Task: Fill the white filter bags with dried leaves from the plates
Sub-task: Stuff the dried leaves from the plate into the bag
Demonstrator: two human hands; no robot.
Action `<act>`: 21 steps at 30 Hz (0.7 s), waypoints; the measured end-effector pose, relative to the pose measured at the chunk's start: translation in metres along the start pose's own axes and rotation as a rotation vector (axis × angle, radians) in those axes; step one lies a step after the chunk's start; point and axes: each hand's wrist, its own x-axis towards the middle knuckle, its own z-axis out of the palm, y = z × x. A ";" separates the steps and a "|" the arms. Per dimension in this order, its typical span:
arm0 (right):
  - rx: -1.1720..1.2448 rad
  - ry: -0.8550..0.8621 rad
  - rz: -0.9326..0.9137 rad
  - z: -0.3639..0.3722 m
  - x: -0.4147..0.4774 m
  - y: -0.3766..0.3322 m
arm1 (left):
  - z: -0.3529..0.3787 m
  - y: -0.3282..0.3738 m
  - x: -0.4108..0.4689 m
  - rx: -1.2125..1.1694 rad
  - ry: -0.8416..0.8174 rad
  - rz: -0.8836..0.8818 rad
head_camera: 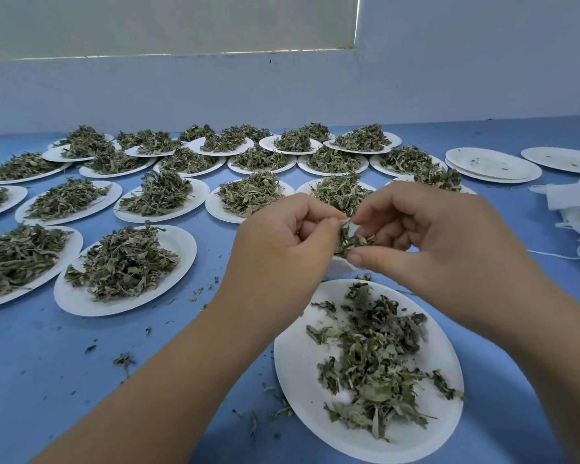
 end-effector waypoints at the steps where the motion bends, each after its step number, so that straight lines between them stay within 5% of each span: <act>1: 0.033 0.010 0.007 -0.001 0.000 0.001 | 0.000 0.000 0.000 -0.008 0.005 -0.006; 11: -0.103 -0.068 -0.074 -0.006 0.003 0.001 | 0.000 0.000 -0.002 -0.036 -0.036 -0.003; 15: 0.065 -0.077 0.115 -0.008 0.005 0.008 | 0.001 -0.001 -0.001 -0.074 -0.019 -0.020; 21: 0.165 -0.335 0.333 -0.003 0.007 0.017 | 0.001 0.005 -0.006 -0.075 -0.109 0.040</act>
